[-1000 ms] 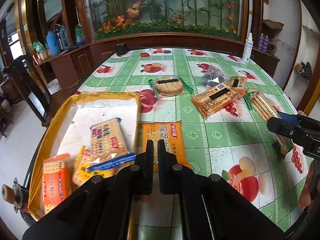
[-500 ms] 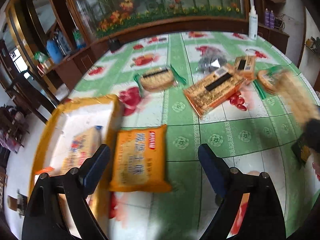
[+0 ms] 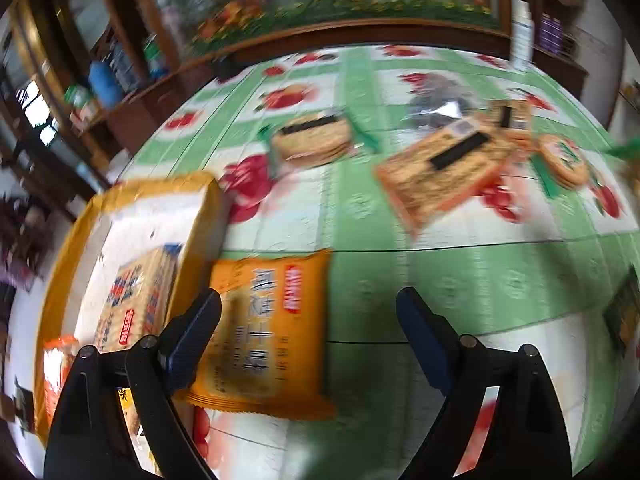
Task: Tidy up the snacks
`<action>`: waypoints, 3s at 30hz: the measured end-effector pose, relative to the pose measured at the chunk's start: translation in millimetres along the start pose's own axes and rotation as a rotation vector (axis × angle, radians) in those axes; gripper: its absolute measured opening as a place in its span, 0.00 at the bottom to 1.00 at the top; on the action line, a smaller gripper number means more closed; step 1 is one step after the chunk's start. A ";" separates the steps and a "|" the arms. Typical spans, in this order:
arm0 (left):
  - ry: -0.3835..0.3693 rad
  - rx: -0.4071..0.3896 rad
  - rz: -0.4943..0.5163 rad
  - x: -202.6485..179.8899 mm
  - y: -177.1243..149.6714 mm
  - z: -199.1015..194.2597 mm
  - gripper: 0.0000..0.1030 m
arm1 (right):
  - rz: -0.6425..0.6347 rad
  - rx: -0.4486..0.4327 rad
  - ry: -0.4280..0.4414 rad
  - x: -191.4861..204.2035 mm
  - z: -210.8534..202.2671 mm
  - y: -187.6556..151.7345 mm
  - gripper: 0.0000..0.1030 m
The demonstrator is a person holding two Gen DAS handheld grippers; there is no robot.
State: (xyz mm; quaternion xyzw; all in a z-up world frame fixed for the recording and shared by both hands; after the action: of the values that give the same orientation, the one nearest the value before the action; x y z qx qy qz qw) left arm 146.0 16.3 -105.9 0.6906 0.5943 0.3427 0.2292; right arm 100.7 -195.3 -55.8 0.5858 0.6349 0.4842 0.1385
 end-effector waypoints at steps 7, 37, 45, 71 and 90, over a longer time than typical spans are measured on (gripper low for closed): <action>0.021 0.015 -0.006 10.3 -2.4 9.9 0.85 | 0.004 0.006 -0.004 -0.7 3.1 -1.2 0.48; -0.122 0.034 -0.114 7.6 -18.3 1.0 0.69 | -0.049 0.000 -0.009 13.8 -8.8 -2.1 0.48; -0.168 0.012 -0.107 2.7 -25.0 -13.3 0.68 | -0.176 0.183 -0.121 22.9 33.1 -47.5 0.53; 0.053 -0.179 -0.241 138.2 -41.4 -92.2 0.69 | -0.213 0.104 0.109 129.9 71.1 -18.1 0.47; 0.266 -0.130 -0.411 226.7 -75.6 -82.8 0.75 | -0.257 0.143 0.269 222.0 143.9 -36.8 0.68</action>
State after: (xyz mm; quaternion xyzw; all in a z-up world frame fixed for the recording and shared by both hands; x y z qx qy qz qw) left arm 47.4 244.7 -60.4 0.4879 0.7240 0.4141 0.2576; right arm 124.1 70.5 -68.4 0.4383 0.7500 0.4903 0.0710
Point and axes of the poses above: each gripper's, at about its wrist camera, not at the fingertips, and z roughly the way its jaws point, x to its left, y to its top, the point moved 4 cm from there along z, roughly the way its jaws point, and after that the axes turned 11 degrees about -x, right-handed, at the moved point
